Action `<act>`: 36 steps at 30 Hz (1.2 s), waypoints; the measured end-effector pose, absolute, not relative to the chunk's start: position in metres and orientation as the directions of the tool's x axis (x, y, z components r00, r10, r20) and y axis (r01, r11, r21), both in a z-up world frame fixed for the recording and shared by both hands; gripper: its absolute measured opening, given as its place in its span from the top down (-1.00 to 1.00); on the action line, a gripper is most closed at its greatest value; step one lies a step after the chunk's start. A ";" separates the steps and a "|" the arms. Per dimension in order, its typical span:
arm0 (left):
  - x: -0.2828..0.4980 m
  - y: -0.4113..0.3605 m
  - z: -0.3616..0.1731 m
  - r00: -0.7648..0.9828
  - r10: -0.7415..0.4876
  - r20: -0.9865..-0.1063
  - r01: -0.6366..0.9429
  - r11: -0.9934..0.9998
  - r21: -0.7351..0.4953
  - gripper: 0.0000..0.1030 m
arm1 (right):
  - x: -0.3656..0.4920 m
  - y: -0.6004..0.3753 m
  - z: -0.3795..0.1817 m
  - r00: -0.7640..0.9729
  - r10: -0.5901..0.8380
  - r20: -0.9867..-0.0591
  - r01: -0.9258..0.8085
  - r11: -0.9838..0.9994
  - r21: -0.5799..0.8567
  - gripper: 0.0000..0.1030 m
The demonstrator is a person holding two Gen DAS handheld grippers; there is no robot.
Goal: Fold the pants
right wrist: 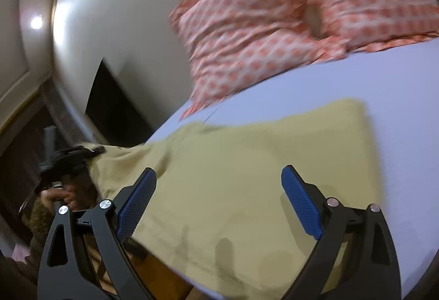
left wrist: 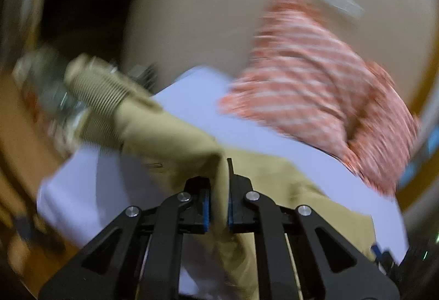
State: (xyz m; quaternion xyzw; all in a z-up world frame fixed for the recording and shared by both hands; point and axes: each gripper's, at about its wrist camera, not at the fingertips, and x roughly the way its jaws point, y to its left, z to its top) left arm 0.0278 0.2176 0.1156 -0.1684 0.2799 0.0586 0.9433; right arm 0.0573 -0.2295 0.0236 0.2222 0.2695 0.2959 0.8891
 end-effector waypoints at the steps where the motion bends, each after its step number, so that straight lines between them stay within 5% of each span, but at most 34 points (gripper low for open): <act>1: 0.033 0.195 0.127 0.846 -0.002 -0.533 -0.149 0.959 -0.241 0.84 | 0.057 -0.243 0.026 0.707 0.622 -0.338 -0.378 0.735 0.563 -0.83; 5: 0.038 0.062 0.147 0.839 -0.208 -0.503 0.221 0.975 -0.035 0.84 | 0.057 -0.294 0.032 0.770 0.557 -0.313 -0.282 0.736 0.616 -0.83; 9: 0.018 -0.052 0.093 0.703 -0.351 -0.618 0.523 0.845 0.115 0.82 | 0.060 -0.339 0.031 0.778 0.562 -0.281 -0.208 0.652 0.729 -0.90; 13: 0.007 -0.094 0.025 0.614 -0.305 -0.728 0.618 0.760 0.203 0.77 | 0.075 -0.346 0.022 0.714 0.617 -0.331 -0.165 0.607 0.777 -0.93; 17: -0.009 -0.088 0.028 0.630 -0.309 -0.713 0.626 0.745 0.231 0.55 | 0.099 -0.322 0.013 0.627 0.611 -0.484 -0.136 0.697 0.704 -0.92; 19: -0.020 -0.072 0.048 0.613 -0.381 -0.692 0.649 0.742 0.166 0.34 | 0.109 -0.312 0.007 0.593 0.596 -0.541 -0.120 0.730 0.672 -0.91; 21: -0.029 -0.050 0.070 0.612 -0.459 -0.644 0.652 0.754 0.082 -0.22 | 0.117 -0.304 0.005 0.587 0.557 -0.588 -0.114 0.776 0.621 -0.79; 23: -0.023 -0.010 0.094 0.647 -0.507 -0.570 0.599 0.800 -0.032 -0.46 | 0.119 -0.302 0.003 0.578 0.566 -0.589 -0.128 0.775 0.619 -0.61; 24: -0.010 0.011 0.100 0.678 -0.487 -0.550 0.542 0.837 -0.074 -0.50 | 0.122 -0.296 0.000 0.546 0.602 -0.583 -0.152 0.755 0.637 -0.44; 28: 0.067 0.082 0.070 0.649 -0.362 -0.669 0.283 0.931 -0.229 -0.50 | 0.117 -0.286 0.002 0.554 0.584 -0.594 -0.205 0.787 0.582 -0.40; 34: 0.110 0.081 0.017 0.463 -0.484 -0.742 0.273 0.875 -0.401 -0.55 | 0.118 -0.287 -0.004 0.516 0.649 -0.559 -0.272 0.743 0.612 -0.10; 36: 0.111 0.077 0.016 0.457 -0.520 -0.722 0.286 0.854 -0.435 -0.56 | 0.120 -0.284 -0.011 0.444 0.720 -0.534 -0.302 0.681 0.667 0.44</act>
